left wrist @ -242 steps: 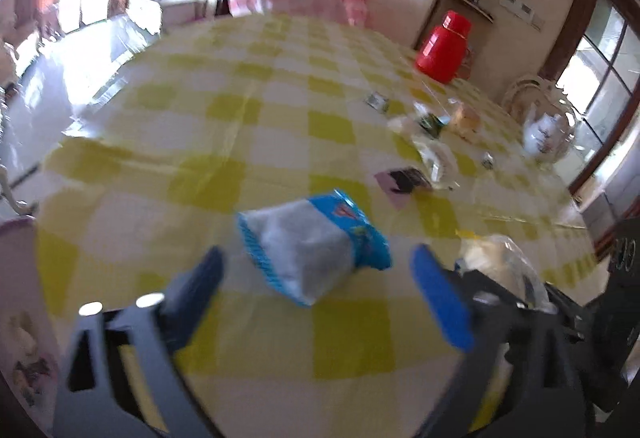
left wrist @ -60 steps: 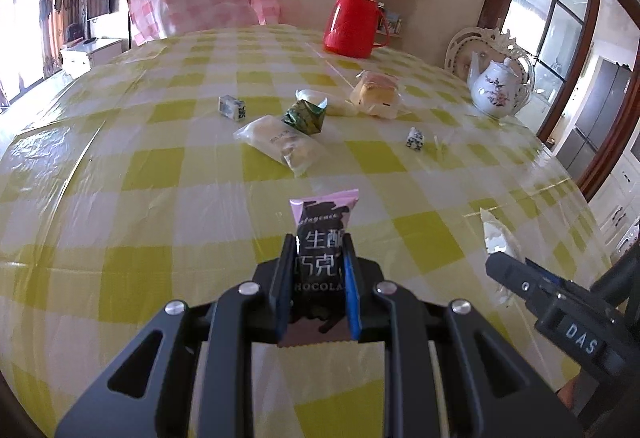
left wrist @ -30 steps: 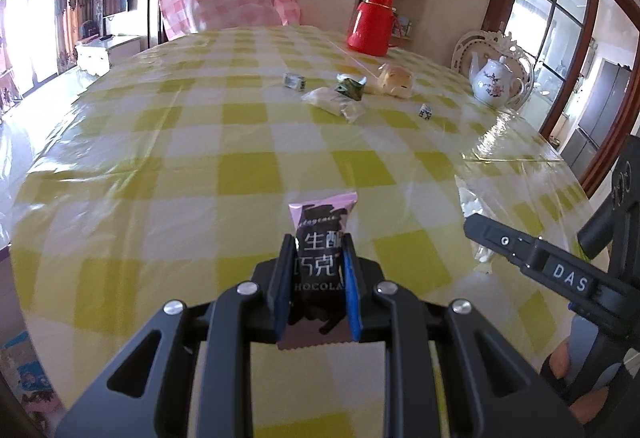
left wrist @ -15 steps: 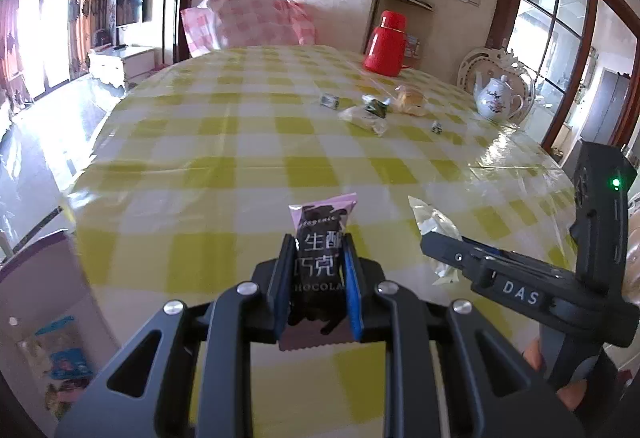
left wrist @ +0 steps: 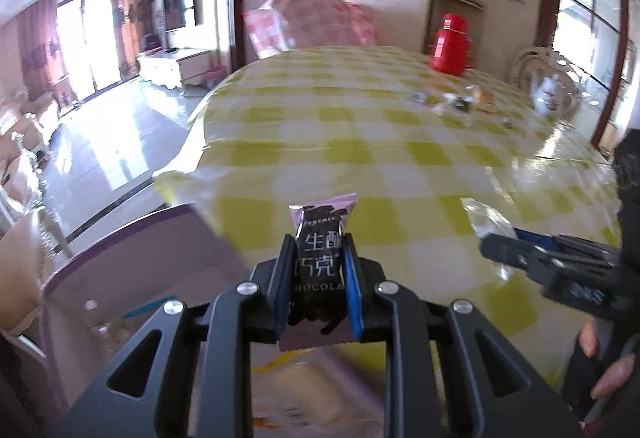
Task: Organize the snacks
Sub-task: 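Carry cookie packet with right gripper to purple container while left carries chocolate there, then grasp the small white-and-blue carton on the table with the right gripper, then grasp the green-wrapped snack packet with the left gripper, then carry carton with right gripper into purple container while left drops green packet there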
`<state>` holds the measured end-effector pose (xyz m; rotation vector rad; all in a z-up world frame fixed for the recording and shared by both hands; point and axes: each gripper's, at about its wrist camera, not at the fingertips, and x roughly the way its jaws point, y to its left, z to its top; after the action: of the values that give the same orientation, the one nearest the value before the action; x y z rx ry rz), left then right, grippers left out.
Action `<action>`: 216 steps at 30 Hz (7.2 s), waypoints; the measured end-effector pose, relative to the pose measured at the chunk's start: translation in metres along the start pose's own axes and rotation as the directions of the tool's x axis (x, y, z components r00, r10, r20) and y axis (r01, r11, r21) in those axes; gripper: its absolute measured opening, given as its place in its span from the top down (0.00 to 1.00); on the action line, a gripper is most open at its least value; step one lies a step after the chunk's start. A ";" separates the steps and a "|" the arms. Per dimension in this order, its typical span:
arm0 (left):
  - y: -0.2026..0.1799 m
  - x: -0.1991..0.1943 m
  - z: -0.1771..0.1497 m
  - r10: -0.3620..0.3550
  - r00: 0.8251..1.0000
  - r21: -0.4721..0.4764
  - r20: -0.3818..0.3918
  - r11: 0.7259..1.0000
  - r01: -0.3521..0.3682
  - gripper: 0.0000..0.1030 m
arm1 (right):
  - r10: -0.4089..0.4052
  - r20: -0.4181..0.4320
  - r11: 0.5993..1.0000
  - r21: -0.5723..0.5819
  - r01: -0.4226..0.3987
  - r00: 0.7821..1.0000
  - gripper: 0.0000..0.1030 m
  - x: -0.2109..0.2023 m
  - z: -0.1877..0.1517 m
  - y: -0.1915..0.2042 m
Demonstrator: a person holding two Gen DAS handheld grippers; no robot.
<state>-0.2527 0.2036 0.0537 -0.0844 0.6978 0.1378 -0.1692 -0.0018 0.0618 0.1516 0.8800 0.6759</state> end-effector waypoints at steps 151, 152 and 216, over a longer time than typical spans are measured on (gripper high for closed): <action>-0.295 0.202 0.129 -0.406 0.907 0.197 -0.109 0.886 0.420 0.62 | -0.452 0.103 0.828 0.419 0.374 0.886 0.80 -0.064 0.086 -0.321; -0.293 0.200 0.128 -0.406 0.908 0.193 -0.105 0.887 0.419 0.62 | -0.456 0.106 0.827 0.418 0.376 0.884 0.80 -0.065 0.084 -0.318; 0.001 0.012 0.007 -0.061 0.997 -0.015 0.038 0.998 0.062 0.61 | 0.009 0.063 0.996 -0.085 -0.003 0.998 0.80 -0.021 -0.024 0.038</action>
<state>-0.2392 0.2070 0.0515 -0.1186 0.6559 0.0860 -0.2152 0.0115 0.0754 0.0994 0.7891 0.7091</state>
